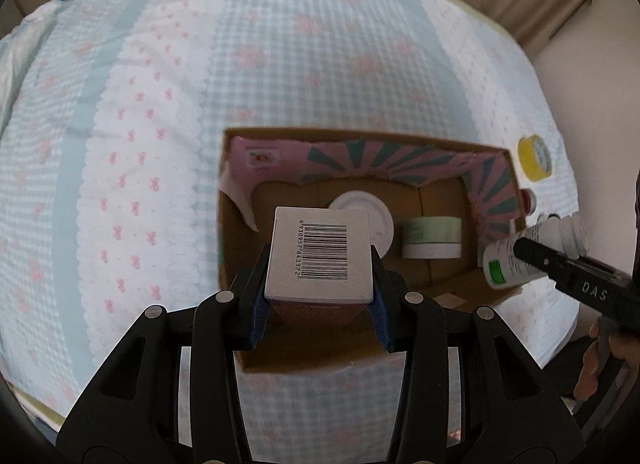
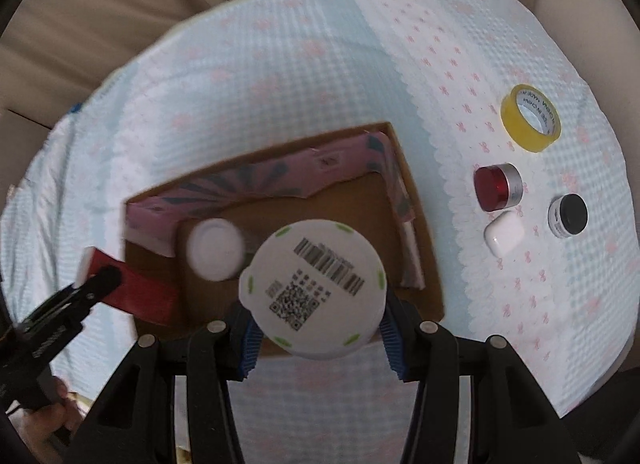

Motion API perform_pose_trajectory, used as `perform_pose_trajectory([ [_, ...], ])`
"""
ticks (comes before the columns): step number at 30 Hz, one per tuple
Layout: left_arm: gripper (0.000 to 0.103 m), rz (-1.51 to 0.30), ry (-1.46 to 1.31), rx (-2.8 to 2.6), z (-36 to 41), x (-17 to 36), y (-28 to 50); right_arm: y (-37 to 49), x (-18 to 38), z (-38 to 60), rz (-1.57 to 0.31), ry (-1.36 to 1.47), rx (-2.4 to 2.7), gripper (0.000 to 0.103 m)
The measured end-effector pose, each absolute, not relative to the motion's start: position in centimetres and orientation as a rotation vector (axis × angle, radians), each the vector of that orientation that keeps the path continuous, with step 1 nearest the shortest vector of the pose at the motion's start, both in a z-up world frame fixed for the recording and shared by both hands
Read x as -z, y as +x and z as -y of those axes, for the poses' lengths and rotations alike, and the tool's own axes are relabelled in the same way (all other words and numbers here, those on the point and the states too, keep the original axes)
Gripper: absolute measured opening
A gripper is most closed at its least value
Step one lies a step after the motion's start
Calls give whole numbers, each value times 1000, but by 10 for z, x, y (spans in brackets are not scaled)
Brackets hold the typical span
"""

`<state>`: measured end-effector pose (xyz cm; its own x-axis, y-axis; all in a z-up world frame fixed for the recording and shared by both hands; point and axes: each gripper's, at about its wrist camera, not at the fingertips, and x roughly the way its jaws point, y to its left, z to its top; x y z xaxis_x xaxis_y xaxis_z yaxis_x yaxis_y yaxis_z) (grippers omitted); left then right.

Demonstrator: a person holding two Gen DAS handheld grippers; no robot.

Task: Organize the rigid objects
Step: 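Place red box and pill bottle into the cardboard box, open both tools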

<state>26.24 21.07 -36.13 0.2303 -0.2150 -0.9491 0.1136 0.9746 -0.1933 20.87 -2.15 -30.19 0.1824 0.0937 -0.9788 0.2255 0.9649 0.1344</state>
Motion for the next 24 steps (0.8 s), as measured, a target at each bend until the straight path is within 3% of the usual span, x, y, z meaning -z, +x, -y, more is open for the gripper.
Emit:
perform_pose_trajectory([
  [13, 39, -1471, 41, 221, -182, 412, 279, 227, 372, 33, -1564, 239, 93, 46],
  [14, 42, -1476, 52, 216, -180, 413, 279, 228, 372, 34, -1556, 236, 102, 46],
  [15, 54, -1470, 60, 218, -179, 412, 278, 230, 369, 34, -1532, 233, 112, 49],
  [16, 100, -1456, 62, 217, -178, 409, 277, 231, 365, 35, -1499, 226, 118, 63],
  [17, 103, -1427, 54, 222, -178, 403, 275, 231, 361, 35, -1470, 230, 103, 72],
  [18, 103, -1414, 45, 234, -179, 400, 273, 232, 359, 34, -1460, 259, 72, 92],
  [19, 103, -1408, 42, 244, -179, 399, 271, 232, 357, 32, -1461, 278, 46, 103],
  [24, 103, -1394, 58, 252, -181, 397, 262, 222, 346, 22, -1395, 203, 53, 103],
])
